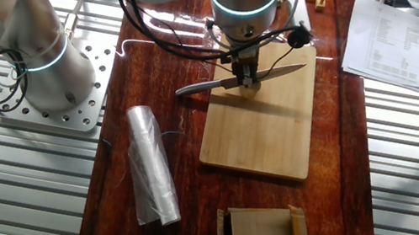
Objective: Chop the potatoes
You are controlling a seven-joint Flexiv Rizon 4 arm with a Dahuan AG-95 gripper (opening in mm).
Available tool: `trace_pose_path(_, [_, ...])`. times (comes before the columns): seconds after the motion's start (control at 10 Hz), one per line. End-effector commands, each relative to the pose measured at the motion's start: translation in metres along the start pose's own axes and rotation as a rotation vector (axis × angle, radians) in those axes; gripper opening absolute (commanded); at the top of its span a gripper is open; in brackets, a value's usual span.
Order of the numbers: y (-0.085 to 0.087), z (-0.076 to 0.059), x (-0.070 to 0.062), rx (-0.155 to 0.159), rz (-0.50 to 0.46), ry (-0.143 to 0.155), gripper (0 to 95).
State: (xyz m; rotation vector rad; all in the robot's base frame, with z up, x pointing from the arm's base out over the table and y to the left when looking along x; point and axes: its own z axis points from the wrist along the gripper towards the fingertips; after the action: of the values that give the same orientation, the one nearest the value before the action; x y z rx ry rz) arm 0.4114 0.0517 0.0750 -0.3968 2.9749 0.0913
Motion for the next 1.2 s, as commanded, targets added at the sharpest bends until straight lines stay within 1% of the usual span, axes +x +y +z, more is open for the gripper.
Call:
trace_pose_path(0.1, [-0.0002,0.0005,0.0021,0.005,-0.002,-0.004,19.0])
trace_pose_path(0.2, [-0.0005,0.0003,0.0022,0.005,-0.002,-0.006,0.0])
trace_pose_path(0.8, [-0.0013,0.0009,0.0011,0.008,-0.006,-0.014,0.0])
trace_pose_path(0.9, [-0.0013,0.0010,0.0011,0.009,-0.009,-0.015,19.0])
trace_pose_path(1.2, [-0.0014,0.0016,0.0012,0.008,-0.011,-0.017,19.0])
